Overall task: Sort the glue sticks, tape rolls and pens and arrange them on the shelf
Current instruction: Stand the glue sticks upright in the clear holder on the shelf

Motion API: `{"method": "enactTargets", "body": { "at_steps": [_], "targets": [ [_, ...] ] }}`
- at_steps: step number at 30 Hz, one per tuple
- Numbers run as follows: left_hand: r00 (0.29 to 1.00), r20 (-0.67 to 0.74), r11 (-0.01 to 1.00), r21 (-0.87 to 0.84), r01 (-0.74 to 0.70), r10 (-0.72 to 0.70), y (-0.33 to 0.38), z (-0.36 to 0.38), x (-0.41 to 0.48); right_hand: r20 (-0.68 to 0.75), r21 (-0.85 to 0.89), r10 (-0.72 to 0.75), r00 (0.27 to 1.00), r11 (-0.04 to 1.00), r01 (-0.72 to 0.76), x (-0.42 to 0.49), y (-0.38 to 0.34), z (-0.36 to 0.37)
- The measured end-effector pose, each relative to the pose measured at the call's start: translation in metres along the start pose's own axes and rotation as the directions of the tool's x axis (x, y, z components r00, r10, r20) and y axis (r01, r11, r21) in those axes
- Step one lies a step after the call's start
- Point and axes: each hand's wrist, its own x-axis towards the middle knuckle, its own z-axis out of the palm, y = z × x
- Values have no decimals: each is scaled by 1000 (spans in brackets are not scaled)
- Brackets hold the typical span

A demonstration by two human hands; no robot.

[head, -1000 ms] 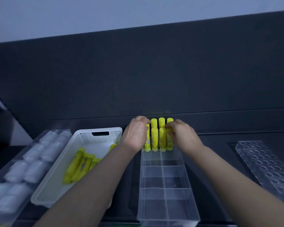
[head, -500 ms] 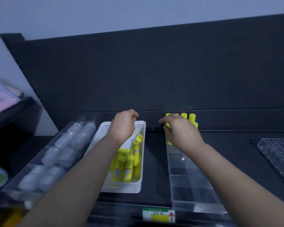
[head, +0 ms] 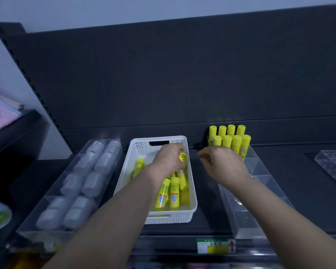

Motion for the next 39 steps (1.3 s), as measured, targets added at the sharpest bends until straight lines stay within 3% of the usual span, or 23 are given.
{"method": "enactTargets", "body": {
  "at_steps": [9, 12, 18, 23, 28, 32, 39],
  "targets": [
    [978, -208, 999, 43, 25, -16, -25, -20, -3, 29, 16, 11, 1000, 1000, -11, 7, -16, -1],
    [989, -148, 996, 85, 10, 3, -52, -33, -19, 64, 59, -29, 998, 998, 26, 15, -41, 8],
    [991, 132, 982, 184, -45, 21, -92, -34, -40, 123, 7, -26, 992, 1000, 25, 24, -69, 27],
    [1000, 22, 991, 135, 3, -6, -87, -34, -31, 105, -16, 21, 994, 1000, -19, 25, -63, 25],
    [990, 82, 971, 220, 95, -116, -59, -33, -6, 69, 1, 42, 997, 999, -43, 21, -49, 18],
    [979, 30, 934, 307, 185, -204, -41, -33, 17, 46, 28, 25, 999, 999, -26, 18, -45, 11],
    [976, 87, 937, 310, 163, -199, -35, -10, 37, 57, 52, 6, 998, 999, -9, 19, -43, 10]
  ]
}}
